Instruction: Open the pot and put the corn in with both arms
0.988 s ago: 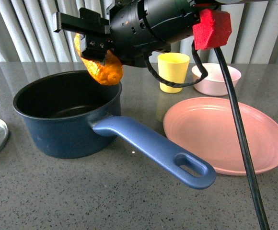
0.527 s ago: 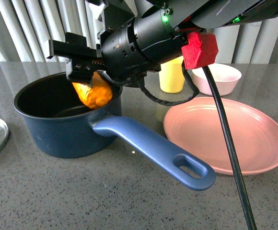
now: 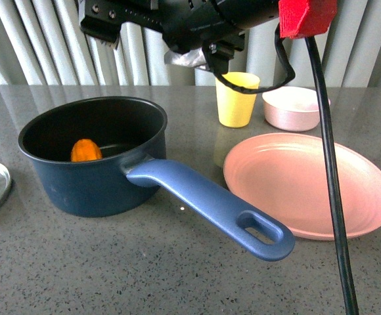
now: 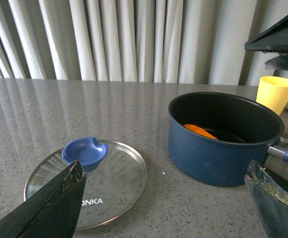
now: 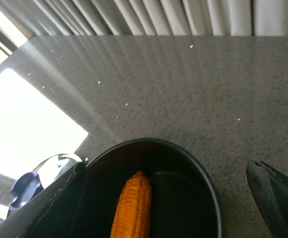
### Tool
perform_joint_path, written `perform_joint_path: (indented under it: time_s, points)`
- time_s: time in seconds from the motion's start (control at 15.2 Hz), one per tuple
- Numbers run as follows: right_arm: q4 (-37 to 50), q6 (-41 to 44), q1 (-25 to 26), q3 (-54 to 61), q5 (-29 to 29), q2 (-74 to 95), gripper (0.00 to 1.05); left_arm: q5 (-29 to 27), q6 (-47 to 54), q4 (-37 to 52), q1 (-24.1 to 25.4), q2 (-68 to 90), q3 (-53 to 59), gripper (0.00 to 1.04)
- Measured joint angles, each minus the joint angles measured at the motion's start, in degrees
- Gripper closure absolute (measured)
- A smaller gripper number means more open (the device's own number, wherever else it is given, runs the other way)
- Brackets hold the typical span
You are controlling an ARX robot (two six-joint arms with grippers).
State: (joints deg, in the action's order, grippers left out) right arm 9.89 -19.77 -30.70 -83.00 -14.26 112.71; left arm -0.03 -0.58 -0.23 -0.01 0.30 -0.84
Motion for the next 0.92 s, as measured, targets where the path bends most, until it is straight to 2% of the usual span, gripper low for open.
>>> perform_joint_path:
  time_s: [0.33,0.59,0.66,0.72,0.79,0.92]
  points:
    - [6.1,-1.8,-1.6,2.6,19.4,-0.1,0.06,0.0,0.0,0.0,0.0,0.0,0.0,0.07]
    - [7.3,-4.3,-1.7,2.8,27.7,-0.1,0.06,0.0,0.0,0.0,0.0,0.0,0.0,0.07]
    - [16.8,-1.7,-1.9,5.7,34.3,-0.1,0.13,0.0,0.0,0.0,0.0,0.0,0.0,0.07]
    - [27.1,5.3,-1.2,14.3,40.9,-3.6,0.25,0.0,0.0,0.0,0.0,0.0,0.0,0.07]
    - [38.0,13.7,3.3,29.4,41.0,-12.5,0.46,0.0,0.0,0.0,0.0,0.0,0.0,0.07]
    - [44.5,17.5,10.0,44.7,37.2,-23.8,0.73,0.0,0.0,0.0,0.0,0.0,0.0,0.07]
